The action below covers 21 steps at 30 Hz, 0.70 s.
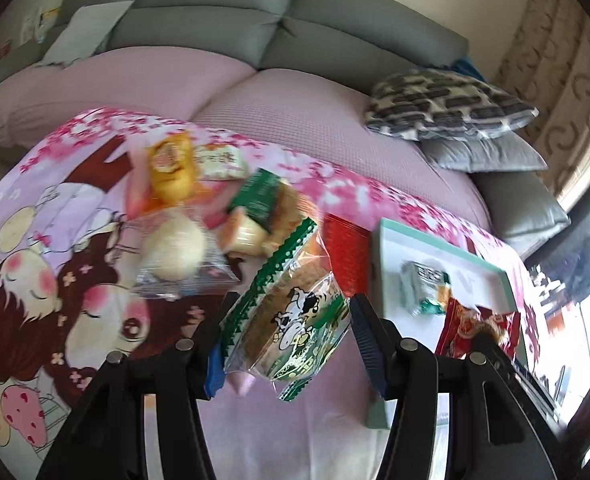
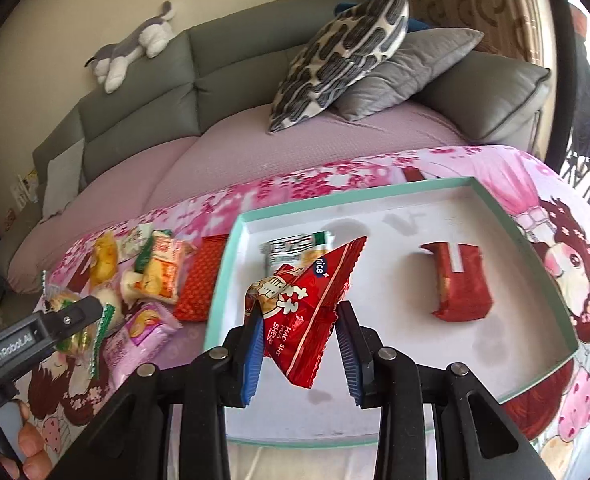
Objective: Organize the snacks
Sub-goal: 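Carry the bread pack with the left tool while the right tool carries the red bag to the tray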
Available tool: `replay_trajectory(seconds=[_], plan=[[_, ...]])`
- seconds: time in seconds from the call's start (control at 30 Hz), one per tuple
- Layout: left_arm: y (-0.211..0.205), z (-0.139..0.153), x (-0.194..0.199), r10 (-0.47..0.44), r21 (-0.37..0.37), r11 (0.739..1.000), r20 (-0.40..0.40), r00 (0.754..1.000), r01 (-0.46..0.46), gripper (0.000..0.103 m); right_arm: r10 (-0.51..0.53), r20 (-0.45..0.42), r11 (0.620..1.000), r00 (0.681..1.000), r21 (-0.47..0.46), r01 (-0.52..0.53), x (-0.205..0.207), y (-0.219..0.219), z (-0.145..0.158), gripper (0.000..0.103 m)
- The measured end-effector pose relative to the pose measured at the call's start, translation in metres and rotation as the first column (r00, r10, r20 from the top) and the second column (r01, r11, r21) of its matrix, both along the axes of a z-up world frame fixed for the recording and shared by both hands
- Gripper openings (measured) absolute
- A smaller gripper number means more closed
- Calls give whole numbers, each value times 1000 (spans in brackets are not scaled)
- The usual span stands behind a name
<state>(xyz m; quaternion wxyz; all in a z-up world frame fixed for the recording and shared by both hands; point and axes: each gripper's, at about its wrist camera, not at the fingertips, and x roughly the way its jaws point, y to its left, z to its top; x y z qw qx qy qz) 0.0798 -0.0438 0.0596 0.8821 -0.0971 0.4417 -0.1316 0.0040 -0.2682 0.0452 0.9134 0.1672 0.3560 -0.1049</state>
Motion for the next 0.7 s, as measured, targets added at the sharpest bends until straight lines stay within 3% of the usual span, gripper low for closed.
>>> replay_trajectory(seconds=[0.2, 0.4, 0.7], plan=[[-50, -5, -14, -147, 34, 989, 5, 989, 147, 57, -171, -10, 985, 985, -10, 171, -18, -47, 3, 36], [-97, -14, -28, -276, 86, 958, 4, 961, 275, 57, -298, -16, 955, 954, 9, 298, -39, -86, 5, 37], [-131, -29, -32, -356, 133, 926, -7, 935, 353, 57, -314, -35, 947, 949, 62, 316, -50, -102, 1, 37]])
